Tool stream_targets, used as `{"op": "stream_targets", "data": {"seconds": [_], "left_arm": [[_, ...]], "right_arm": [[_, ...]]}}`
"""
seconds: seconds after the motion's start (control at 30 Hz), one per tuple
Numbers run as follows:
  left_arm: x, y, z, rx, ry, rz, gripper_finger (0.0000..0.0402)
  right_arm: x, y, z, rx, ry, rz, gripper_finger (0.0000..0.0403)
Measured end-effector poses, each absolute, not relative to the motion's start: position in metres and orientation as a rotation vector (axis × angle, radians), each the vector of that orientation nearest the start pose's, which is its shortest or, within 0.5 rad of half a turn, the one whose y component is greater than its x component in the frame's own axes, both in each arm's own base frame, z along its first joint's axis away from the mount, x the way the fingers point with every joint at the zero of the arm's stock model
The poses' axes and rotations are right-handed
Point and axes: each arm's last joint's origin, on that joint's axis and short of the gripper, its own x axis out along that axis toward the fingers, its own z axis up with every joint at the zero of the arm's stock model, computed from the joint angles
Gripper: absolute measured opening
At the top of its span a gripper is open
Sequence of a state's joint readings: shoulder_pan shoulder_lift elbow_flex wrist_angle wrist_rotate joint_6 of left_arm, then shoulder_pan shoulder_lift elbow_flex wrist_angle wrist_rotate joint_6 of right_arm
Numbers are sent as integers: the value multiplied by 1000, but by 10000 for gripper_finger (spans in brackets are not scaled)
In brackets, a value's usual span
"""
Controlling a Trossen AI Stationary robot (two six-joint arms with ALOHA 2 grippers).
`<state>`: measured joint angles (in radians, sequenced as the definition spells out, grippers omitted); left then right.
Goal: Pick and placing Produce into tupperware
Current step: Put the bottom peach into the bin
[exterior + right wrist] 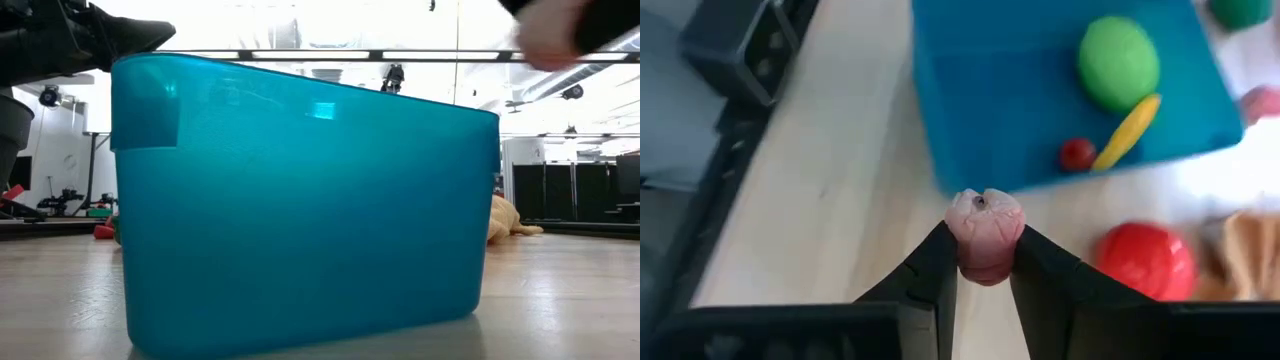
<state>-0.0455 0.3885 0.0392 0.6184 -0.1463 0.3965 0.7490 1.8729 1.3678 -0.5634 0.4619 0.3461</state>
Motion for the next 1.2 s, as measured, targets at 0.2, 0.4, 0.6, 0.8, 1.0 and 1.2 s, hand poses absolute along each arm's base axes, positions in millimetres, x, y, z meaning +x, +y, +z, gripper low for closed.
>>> {"op": "stream_targets", "data": {"seconds": [0.2, 0.4, 0.6, 0.8, 1.0, 1.2], "left_arm": [[120, -1, 201, 345, -243, 149, 78], [120, -1, 201, 343, -240, 147, 78], [121, -1, 200, 343, -233, 146, 78], [121, -1, 200, 342, -234, 146, 78], [120, -1, 201, 342, -236, 147, 78], [121, -1, 200, 312, -233, 142, 78]], "right_arm": [[311, 239, 210, -334, 857, 95, 73], [329, 225, 215, -377, 793, 103, 73], [347, 209, 220, -395, 731, 105, 71], [362, 187, 222, -353, 721, 56, 71], [369, 173, 221, -325, 724, 19, 70], [378, 167, 210, -249, 736, 0, 70]]}}
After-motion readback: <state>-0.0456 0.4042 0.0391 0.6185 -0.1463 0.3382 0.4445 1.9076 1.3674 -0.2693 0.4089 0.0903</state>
